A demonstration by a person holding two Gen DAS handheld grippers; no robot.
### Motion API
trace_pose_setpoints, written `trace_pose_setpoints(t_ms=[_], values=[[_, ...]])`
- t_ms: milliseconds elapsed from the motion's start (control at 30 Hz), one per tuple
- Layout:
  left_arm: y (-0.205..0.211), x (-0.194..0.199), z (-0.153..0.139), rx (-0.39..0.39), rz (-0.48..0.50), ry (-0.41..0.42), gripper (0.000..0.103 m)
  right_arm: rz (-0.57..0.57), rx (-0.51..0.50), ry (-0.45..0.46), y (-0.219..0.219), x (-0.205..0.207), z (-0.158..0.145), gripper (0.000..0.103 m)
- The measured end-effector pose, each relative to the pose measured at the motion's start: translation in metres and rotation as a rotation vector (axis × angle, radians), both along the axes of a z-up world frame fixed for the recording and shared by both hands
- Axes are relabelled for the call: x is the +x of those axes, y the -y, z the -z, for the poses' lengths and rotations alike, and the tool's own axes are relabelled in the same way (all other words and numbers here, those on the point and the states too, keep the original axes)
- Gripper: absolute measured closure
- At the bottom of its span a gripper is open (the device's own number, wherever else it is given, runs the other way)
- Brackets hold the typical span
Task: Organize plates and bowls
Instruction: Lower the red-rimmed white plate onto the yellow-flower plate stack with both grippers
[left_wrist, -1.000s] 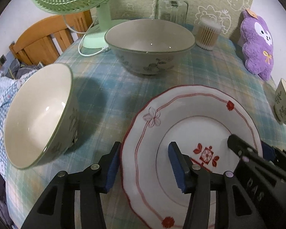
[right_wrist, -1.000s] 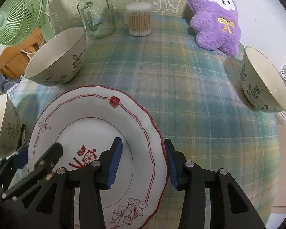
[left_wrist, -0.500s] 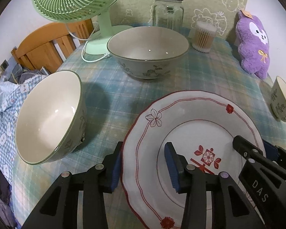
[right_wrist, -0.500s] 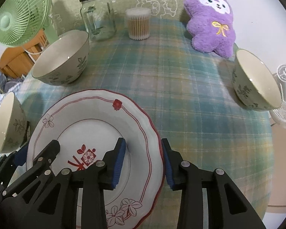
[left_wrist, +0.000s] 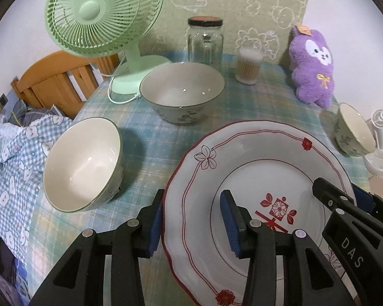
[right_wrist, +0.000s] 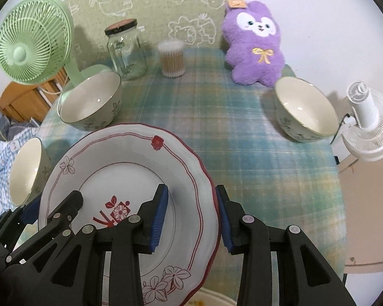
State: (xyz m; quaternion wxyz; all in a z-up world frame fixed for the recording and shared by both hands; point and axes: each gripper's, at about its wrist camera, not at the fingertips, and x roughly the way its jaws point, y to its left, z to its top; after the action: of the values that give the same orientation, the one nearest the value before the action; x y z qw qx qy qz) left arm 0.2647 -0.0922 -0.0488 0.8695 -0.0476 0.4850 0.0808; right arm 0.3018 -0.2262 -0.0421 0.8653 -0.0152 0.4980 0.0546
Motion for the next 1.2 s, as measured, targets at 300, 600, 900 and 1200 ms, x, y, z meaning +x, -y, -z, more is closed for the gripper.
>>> trace_pose_setpoints(t_ms=[300, 600, 900, 1200], values=[[0.012, -0.025, -0.016, -0.007, 0.060, 0.032, 0.060, 0.052, -0.010, 0.041, 0.015, -0.035, -0.022, 0.062], [0.028, -0.056, -0.016, -0.010, 0.131, 0.025, 0.060, 0.126, -0.008, 0.034, 0.035, -0.079, -0.025, 0.062], [0.044, -0.089, -0.005, -0.010, 0.190, 0.003, 0.060, 0.172, -0.020, -0.005, 0.050, -0.119, -0.011, 0.062], [0.057, -0.119, 0.015, -0.012, 0.214, -0.048, 0.060, 0.196, -0.041, -0.044, 0.061, -0.152, 0.009, 0.062]])
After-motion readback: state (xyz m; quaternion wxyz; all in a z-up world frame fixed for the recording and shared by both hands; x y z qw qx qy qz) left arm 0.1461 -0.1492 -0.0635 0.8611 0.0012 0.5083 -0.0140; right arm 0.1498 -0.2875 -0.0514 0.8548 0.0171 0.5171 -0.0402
